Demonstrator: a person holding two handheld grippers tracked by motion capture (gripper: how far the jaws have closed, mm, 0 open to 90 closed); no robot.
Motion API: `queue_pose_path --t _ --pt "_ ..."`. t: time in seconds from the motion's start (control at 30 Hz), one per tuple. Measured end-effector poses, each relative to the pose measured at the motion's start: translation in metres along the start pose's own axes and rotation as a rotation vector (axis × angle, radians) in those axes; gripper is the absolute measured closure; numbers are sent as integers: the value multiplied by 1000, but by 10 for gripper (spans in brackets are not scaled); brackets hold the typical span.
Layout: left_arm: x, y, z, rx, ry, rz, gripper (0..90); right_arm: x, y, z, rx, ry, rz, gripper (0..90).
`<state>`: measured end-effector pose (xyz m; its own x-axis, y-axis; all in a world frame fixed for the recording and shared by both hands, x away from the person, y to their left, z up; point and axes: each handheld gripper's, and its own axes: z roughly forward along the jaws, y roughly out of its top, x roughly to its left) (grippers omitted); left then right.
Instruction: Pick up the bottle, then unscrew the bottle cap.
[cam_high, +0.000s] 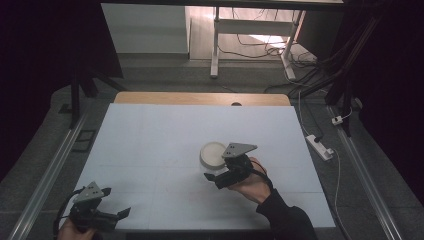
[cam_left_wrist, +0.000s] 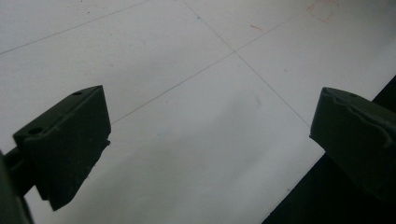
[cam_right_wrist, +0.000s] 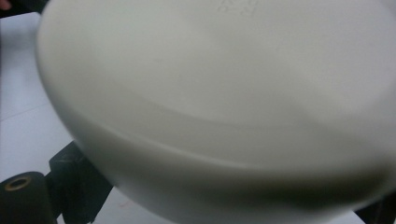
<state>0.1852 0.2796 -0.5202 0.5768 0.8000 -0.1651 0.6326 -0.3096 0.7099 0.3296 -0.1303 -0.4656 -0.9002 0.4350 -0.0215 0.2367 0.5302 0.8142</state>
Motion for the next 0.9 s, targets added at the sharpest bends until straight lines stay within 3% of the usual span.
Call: queue_pose_path --t 0.37,0.67,0.9 --pt "-1 0 0 1 -2 3 0 24 -2 -1 18 47 -31 68" --pt "2 0 0 -9 -37 -3 0 25 -3 -2 16 50 -28 68" --pt "-1 4 0 -30 -74 15 0 26 -3 -1 16 52 -29 68"
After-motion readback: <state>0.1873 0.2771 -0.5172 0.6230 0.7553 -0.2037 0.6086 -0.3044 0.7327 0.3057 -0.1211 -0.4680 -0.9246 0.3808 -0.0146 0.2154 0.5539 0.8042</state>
